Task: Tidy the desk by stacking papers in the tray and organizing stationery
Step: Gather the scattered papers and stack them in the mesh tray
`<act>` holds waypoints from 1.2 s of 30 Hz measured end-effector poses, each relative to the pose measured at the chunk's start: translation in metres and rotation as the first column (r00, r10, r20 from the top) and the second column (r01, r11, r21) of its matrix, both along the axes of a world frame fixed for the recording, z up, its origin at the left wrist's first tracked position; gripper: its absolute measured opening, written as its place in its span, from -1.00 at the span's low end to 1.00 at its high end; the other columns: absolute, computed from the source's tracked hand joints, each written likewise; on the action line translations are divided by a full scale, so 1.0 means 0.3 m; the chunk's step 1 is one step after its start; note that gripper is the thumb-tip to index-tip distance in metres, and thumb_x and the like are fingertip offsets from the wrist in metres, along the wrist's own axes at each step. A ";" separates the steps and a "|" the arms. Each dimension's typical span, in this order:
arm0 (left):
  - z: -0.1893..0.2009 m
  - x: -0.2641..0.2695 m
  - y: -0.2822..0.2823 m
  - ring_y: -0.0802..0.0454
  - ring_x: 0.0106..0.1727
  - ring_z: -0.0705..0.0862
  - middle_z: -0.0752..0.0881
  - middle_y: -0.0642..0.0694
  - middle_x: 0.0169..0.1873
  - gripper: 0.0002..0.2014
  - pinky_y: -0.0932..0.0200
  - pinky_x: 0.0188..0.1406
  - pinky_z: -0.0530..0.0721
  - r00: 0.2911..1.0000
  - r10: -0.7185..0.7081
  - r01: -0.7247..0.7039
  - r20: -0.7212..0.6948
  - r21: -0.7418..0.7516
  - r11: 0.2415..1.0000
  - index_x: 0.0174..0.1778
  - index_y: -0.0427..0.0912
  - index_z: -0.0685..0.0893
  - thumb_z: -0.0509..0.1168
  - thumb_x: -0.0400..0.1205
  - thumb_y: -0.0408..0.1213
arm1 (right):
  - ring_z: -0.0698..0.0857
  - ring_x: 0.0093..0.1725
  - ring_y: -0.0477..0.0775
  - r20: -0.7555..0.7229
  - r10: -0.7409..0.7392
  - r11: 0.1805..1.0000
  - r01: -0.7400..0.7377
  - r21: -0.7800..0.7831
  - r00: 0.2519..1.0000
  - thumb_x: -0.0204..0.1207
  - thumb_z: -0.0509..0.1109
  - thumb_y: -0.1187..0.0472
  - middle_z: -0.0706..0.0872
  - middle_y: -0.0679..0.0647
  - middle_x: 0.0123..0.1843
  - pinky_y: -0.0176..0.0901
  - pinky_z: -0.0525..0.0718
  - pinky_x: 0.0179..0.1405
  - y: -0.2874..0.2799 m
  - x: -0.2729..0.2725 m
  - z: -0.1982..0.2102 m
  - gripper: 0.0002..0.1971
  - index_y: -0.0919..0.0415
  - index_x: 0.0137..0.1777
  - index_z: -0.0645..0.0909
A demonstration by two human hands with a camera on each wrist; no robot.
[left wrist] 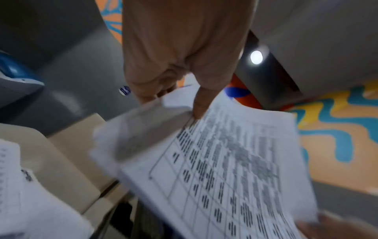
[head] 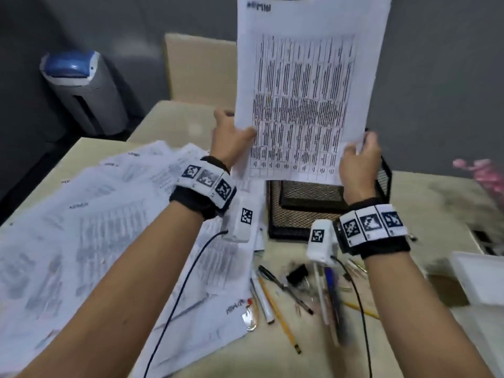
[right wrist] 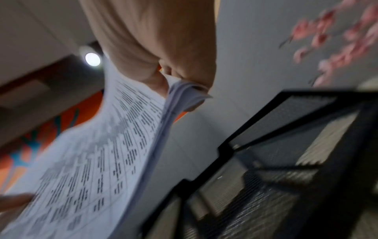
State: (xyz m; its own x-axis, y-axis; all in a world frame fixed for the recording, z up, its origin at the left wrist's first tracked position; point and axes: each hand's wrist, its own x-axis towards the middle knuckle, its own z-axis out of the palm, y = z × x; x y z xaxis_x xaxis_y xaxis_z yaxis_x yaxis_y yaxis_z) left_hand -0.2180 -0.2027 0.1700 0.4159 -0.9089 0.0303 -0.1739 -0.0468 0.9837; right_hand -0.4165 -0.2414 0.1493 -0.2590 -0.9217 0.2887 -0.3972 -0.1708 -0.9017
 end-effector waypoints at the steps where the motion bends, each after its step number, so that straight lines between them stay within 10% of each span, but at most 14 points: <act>1: -0.013 -0.071 -0.017 -0.09 0.07 0.65 0.57 -0.24 0.21 -0.56 0.44 -0.10 0.62 0.998 0.002 -0.003 0.066 0.009 1.000 0.30 -0.20 0.18 0.24 0.61 -0.50 | 0.60 0.02 0.11 -0.048 -0.024 0.998 0.027 0.053 0.999 0.56 0.10 0.46 0.64 0.23 0.06 -0.21 0.52 -0.13 -0.027 -0.054 -0.011 -0.80 0.36 0.10 0.49; 5: -0.075 -0.282 -0.093 -0.11 0.15 0.59 0.45 -0.32 0.39 -0.28 0.25 0.10 0.56 0.954 -0.061 0.060 0.292 0.013 0.998 0.55 -0.20 0.06 0.10 0.50 -0.72 | 0.61 0.18 0.29 -0.221 -0.074 0.974 0.119 0.195 0.973 0.51 0.06 0.49 0.65 0.31 0.22 -0.02 0.55 0.05 -0.081 -0.195 -0.075 -0.67 0.39 0.21 0.50; 9: -0.154 -0.375 -0.173 -0.28 0.27 0.50 0.40 -0.34 0.32 -0.58 -0.06 0.32 0.55 0.750 -0.267 0.139 0.605 0.251 0.958 0.30 -0.38 0.46 0.14 0.52 -0.68 | 0.61 0.20 0.34 -0.359 0.021 0.951 0.092 0.296 0.933 0.49 0.09 0.51 0.63 0.36 0.21 0.02 0.58 0.14 -0.118 -0.253 -0.138 -0.71 0.42 0.19 0.47; 15: -0.184 -0.409 -0.212 -0.31 0.48 0.35 0.27 -0.40 0.47 -0.60 -0.07 0.49 0.43 0.492 -0.549 0.074 0.676 0.596 0.800 0.41 -0.46 0.40 0.13 0.63 -0.54 | 0.58 0.26 0.37 -0.563 0.239 0.903 0.033 0.429 0.791 0.45 0.26 0.55 0.58 0.41 0.23 0.04 0.56 0.16 -0.166 -0.279 -0.203 -0.67 0.50 0.23 0.43; 19: -0.170 -0.396 -0.195 -0.36 0.64 -0.01 0.02 -0.46 0.59 -0.62 -0.15 0.63 0.16 0.408 -0.546 0.064 0.732 0.574 0.817 0.37 -0.42 0.44 0.17 0.61 -0.51 | 0.43 0.39 0.39 -0.681 0.191 0.932 0.088 0.353 0.707 0.40 0.35 0.54 0.41 0.44 0.40 0.10 0.44 0.36 -0.154 -0.262 -0.195 -0.46 0.49 0.39 0.34; 27: -0.212 0.067 0.020 -0.22 0.56 0.22 0.26 -0.31 0.52 -0.49 -0.04 0.52 0.30 0.771 -0.180 -0.103 0.611 0.399 0.911 0.47 -0.27 0.45 0.30 0.57 -0.31 | 0.46 0.34 0.17 -0.376 0.193 0.977 -0.213 -0.011 0.906 0.46 0.11 0.58 0.44 0.27 0.34 -0.26 0.35 0.27 0.056 0.093 -0.090 -0.54 0.35 0.35 0.44; 32: -0.419 0.516 0.318 -0.34 0.44 0.42 0.43 -0.45 0.43 -0.47 -0.11 0.45 0.43 0.852 -0.115 -0.354 0.511 0.725 0.591 0.31 -0.42 0.55 0.41 0.53 -0.13 | 0.57 0.22 0.22 -0.298 0.642 0.766 -0.582 0.273 0.706 0.51 0.19 0.46 0.59 0.28 0.20 -0.13 0.46 0.21 0.202 0.445 -0.254 -0.72 0.38 0.20 0.54; 34: -0.487 0.661 0.457 -0.39 0.32 0.53 0.49 -0.51 0.35 -0.48 -0.15 0.31 0.53 0.866 -0.022 -0.441 0.499 0.784 0.437 0.00 -0.47 0.59 0.43 0.49 0.01 | 0.57 0.22 0.26 -0.213 0.754 0.622 -0.574 0.532 0.621 0.54 0.20 0.40 0.61 0.31 0.21 -0.08 0.48 0.19 0.241 0.564 -0.361 -0.74 0.43 0.19 0.53; 36: -0.526 0.725 0.569 -0.39 0.31 0.52 0.42 -0.49 0.37 -0.34 -0.14 0.24 0.55 0.865 0.054 -0.489 0.499 0.814 0.312 0.11 -0.50 0.54 0.42 0.47 0.11 | 0.58 0.14 0.28 -0.176 0.778 0.547 -0.513 0.661 0.603 0.54 0.19 0.39 0.64 0.33 0.09 -0.02 0.49 0.11 0.269 0.626 -0.461 -0.80 0.46 0.08 0.55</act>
